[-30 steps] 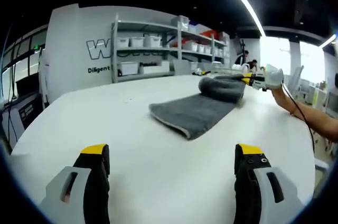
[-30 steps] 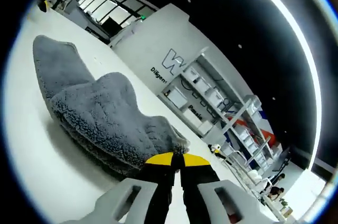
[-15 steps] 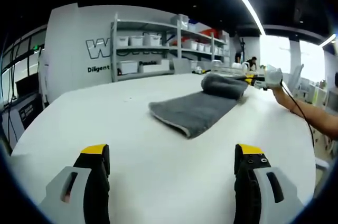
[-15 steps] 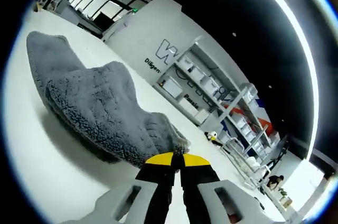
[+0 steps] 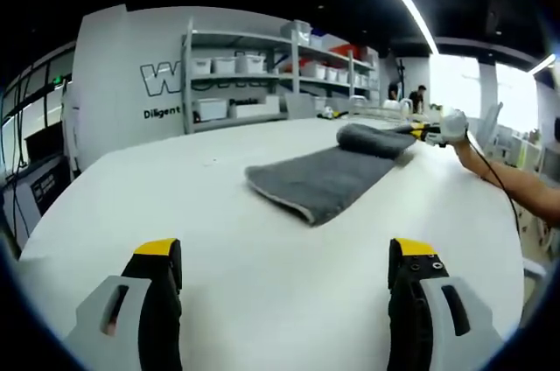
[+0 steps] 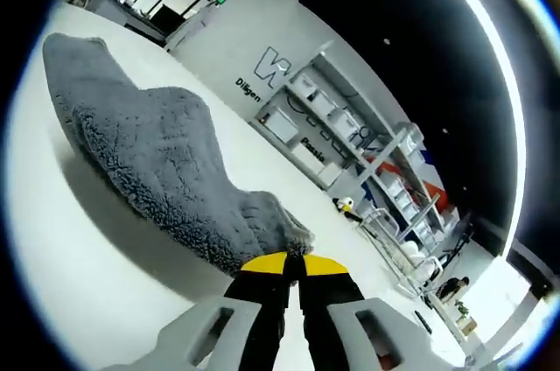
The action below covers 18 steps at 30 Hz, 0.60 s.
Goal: Open the folded towel by lifting each exposed corner and separating the folded layers until the towel lies flat within the target outline without major curled edges
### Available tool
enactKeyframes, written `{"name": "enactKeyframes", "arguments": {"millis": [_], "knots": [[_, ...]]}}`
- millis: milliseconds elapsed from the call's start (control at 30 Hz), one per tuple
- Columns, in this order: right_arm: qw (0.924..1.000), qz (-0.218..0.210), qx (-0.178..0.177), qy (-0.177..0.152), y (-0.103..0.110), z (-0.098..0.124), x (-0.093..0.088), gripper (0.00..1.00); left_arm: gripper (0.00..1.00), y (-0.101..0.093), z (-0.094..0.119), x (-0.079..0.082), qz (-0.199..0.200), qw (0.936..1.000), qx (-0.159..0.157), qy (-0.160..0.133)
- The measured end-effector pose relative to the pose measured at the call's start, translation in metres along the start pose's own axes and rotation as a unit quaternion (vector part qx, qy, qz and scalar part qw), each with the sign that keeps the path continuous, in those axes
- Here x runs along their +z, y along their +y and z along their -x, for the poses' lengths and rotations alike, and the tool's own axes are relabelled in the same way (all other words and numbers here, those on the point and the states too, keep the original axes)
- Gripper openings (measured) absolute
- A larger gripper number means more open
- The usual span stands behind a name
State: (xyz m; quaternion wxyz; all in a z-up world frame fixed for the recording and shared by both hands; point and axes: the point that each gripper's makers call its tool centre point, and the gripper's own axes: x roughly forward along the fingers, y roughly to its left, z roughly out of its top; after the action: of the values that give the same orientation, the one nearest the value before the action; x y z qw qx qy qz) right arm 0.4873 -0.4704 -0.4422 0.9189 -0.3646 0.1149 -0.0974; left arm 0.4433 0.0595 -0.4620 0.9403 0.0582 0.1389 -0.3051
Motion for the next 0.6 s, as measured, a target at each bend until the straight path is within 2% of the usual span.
{"name": "enactKeyframes", "arguments": {"millis": [67, 167, 467, 600], "knots": [[0.9998, 0.013, 0.002, 0.012, 0.001, -0.001, -0.006, 0.0, 0.97, 0.0, 0.0, 0.0, -0.001, 1.0, 0.0, 0.001], [0.9997, -0.01, 0.011, 0.021, 0.003, -0.001, -0.013, 0.0, 0.97, 0.0, 0.0, 0.0, -0.001, 1.0, 0.0, 0.0], [0.9981, 0.0, 0.032, 0.054, 0.016, -0.002, -0.026, 0.0, 0.97, 0.001, 0.0, 0.0, -0.002, 1.0, 0.001, 0.001], [0.997, -0.012, 0.04, 0.066, 0.02, -0.001, -0.031, 0.02, 0.97, 0.001, 0.0, 0.0, -0.003, 1.0, 0.002, 0.002]]}}
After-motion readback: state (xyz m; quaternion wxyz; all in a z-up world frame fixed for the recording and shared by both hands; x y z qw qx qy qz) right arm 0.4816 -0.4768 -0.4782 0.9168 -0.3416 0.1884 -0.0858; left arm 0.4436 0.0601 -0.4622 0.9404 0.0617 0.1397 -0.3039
